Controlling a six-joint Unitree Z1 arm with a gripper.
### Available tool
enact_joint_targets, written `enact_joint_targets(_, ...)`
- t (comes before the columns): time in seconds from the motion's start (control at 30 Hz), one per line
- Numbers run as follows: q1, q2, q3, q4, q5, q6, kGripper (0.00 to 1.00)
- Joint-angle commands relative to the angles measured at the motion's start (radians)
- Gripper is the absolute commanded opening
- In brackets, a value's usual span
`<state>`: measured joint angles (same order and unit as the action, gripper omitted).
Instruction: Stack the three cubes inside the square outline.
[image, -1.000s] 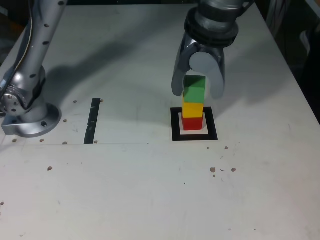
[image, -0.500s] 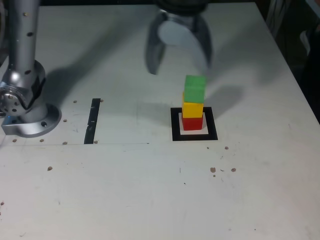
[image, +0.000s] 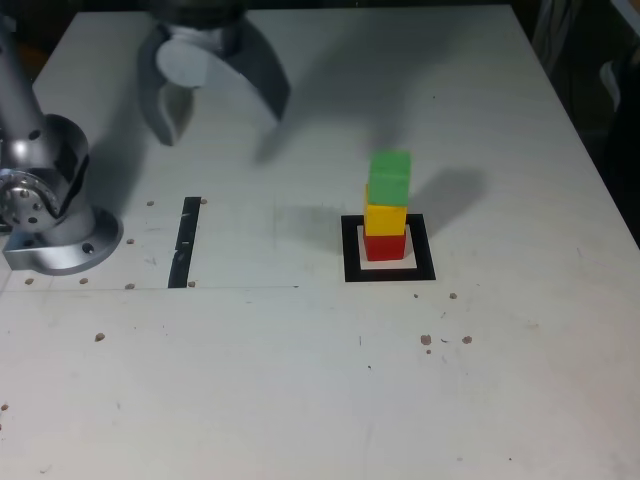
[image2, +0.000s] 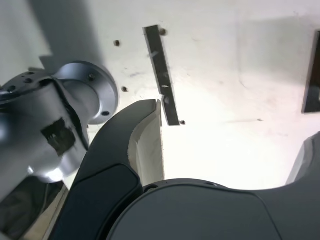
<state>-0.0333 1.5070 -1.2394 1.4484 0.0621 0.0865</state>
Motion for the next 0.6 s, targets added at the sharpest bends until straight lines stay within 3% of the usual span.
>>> enact_joint_targets(0.0, 0.003, -0.025, 0.280, -0.059, -0.004, -0.011, 0.99)
enact_joint_targets(0.23, -0.015, -0.085, 0.562, -0.364, -0.039, -0.026, 1.00)
enact_joint_targets(0.43, -0.042, -0.074, 0.638, -0.468, -0.023, -0.042, 1.00)
enact_joint_targets(0.57, -0.042, -0.009, 0.660, -0.531, -0.015, -0.040, 0.99)
